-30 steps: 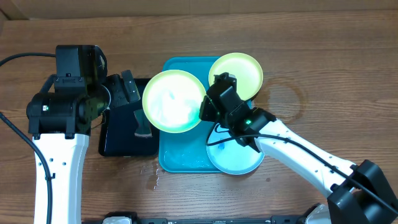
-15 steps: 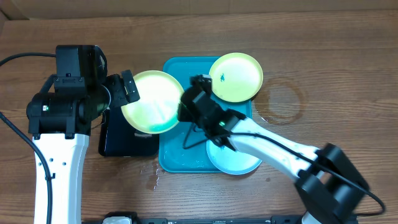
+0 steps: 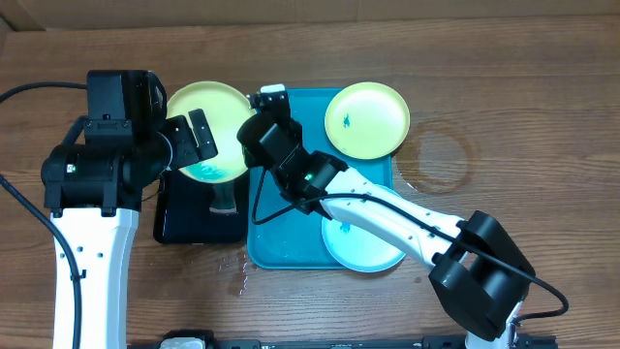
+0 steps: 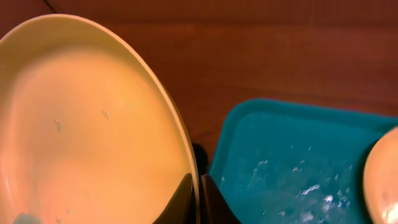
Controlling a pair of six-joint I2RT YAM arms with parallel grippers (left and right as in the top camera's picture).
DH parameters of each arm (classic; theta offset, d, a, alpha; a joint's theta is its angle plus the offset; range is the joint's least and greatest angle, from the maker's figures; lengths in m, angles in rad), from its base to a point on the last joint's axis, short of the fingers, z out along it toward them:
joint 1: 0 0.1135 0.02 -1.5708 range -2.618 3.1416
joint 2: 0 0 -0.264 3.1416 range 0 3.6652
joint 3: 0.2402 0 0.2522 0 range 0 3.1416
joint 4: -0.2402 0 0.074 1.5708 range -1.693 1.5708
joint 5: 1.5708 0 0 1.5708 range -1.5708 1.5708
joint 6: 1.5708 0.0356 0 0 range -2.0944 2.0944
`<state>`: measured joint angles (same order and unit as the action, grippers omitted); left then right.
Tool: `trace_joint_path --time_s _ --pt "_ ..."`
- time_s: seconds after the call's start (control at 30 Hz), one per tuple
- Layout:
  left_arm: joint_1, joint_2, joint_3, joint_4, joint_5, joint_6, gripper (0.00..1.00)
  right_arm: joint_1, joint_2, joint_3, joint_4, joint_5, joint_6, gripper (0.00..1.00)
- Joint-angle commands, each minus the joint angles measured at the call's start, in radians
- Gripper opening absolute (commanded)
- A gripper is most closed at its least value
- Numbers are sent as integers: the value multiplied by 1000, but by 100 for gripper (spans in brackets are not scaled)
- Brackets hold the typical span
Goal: Clean dirty plates on tray and stack at the side
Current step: 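Lift the cleaned yellow plate by its rim with the right gripper, then swing the yellow plate over the teal tray toward the right side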
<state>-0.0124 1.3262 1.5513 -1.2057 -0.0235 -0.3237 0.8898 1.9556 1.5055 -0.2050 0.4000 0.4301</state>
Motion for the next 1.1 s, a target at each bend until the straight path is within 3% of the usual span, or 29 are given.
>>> trace_joint_path --time_s 0.0,0.6,1.07 --pt "6 -6 9 0 -12 -16 100 -2 -1 29 45 57 -176 4" --pt "6 -6 9 0 -12 -16 100 8 -20 29 360 79 -614 4" --pt "6 -6 9 0 -12 -16 100 8 -73 29 517 79 -686 4"
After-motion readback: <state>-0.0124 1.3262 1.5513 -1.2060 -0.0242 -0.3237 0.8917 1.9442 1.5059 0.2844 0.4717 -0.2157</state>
